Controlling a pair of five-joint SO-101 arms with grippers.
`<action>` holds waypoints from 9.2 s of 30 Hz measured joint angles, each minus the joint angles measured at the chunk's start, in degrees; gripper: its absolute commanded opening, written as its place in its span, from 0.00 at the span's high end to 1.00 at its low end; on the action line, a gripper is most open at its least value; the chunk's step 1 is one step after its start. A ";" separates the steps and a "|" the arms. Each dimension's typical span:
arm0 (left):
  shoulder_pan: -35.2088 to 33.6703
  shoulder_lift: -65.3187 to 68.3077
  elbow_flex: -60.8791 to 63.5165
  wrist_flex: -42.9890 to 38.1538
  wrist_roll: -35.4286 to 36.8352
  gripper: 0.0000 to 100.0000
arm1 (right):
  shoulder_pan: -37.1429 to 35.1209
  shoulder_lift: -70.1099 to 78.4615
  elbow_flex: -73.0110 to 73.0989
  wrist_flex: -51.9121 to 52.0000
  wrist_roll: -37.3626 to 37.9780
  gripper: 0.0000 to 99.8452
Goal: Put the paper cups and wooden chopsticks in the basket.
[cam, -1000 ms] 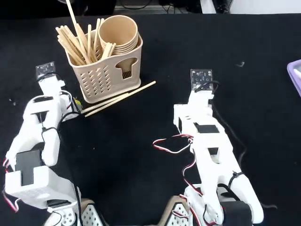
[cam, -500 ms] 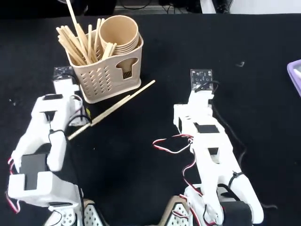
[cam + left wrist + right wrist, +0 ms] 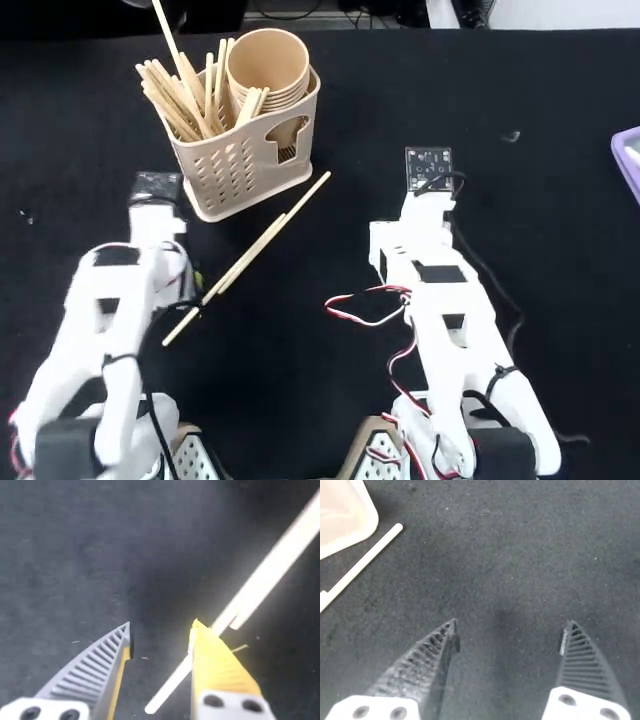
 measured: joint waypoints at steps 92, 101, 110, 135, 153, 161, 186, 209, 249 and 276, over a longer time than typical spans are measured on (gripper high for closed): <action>16.79 -5.54 -8.62 19.96 -17.93 0.97 | 0.00 0.00 0.00 0.00 0.00 0.68; 18.46 -11.43 -5.19 23.03 -17.93 0.97 | 0.00 0.00 0.00 0.00 0.00 0.68; 18.81 -24.00 -15.38 30.51 -17.93 0.97 | 0.00 0.00 0.00 0.00 0.00 0.68; 18.90 -24.26 -28.13 -29.27 0.53 0.97 | 0.00 0.00 0.88 -4.13 0.00 0.68; 9.85 -3.78 -21.63 -51.60 1.49 0.90 | -0.09 0.00 0.88 -4.13 0.00 0.68; 7.91 -5.80 -21.63 -39.82 15.38 0.84 | -0.09 0.00 0.88 -4.13 0.00 0.68; -20.75 -46.95 4.04 -0.26 4.40 0.96 | -0.09 0.00 0.97 -4.66 0.00 0.96; -20.75 -77.54 38.51 15.47 2.46 0.96 | -9.76 -3.87 12.75 -6.59 0.00 0.96; -18.55 -77.63 38.68 24.53 2.46 0.97 | -0.79 -75.60 30.77 53.36 -13.45 0.96; 2.55 -77.63 38.68 24.53 2.46 0.97 | 5.10 -75.60 30.77 55.82 -13.45 0.96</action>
